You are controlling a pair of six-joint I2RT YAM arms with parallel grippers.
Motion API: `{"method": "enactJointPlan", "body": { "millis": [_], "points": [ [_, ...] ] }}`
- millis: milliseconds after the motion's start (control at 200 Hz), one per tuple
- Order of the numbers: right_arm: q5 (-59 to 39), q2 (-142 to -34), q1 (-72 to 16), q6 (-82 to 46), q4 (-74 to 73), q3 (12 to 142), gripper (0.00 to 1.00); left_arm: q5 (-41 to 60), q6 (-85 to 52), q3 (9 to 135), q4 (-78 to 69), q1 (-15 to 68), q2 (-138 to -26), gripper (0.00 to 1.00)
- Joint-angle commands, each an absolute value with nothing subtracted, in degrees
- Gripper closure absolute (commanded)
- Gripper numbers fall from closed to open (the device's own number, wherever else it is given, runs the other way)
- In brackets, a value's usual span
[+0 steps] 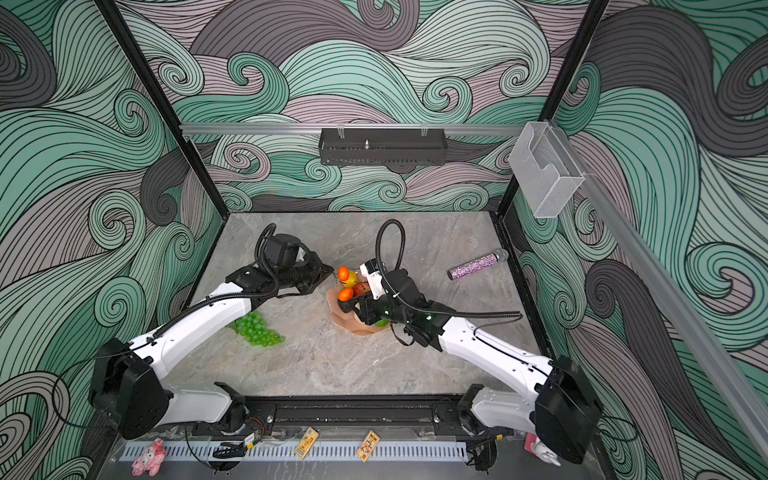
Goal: Place and organize the fake fruits in the fruit bowl
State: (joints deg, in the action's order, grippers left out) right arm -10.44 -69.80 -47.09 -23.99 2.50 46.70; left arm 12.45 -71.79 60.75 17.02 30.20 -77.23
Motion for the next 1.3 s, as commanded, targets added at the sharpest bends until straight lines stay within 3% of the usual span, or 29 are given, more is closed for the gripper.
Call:
{"method": "enactJointPlan", "body": {
  "millis": [0, 295, 740, 1006, 1296],
  "points": [
    [-7.74, -70.82, -47.53, -22.39, 1.17, 48.64, 0.57, 11.12, -73.13, 61.24, 15.56, 32.00, -78.35, 1.00],
    [-1.65, -69.70, -47.72, -18.19, 3.10, 49.34, 0.56, 9.59, -72.49, 61.17, 16.81, 33.80, -79.72, 1.00],
    [-1.72, -72.04, -47.20, -19.07, 3.61, 50.54, 0.57, 9.79, -70.68, 62.27, 16.85, 34.80, -80.40, 1.00],
    [-9.55, -72.08, -41.66, -22.24, 2.24, 49.75, 0.36, 10.18, -65.31, 65.09, 19.43, 36.44, -83.11, 1.00],
    [-15.06, -74.00, -39.12, -24.86, 3.50, 50.49, 0.35, 8.72, -57.89, 70.76, 24.26, 39.62, -85.56, 1.00]
  ]
}}
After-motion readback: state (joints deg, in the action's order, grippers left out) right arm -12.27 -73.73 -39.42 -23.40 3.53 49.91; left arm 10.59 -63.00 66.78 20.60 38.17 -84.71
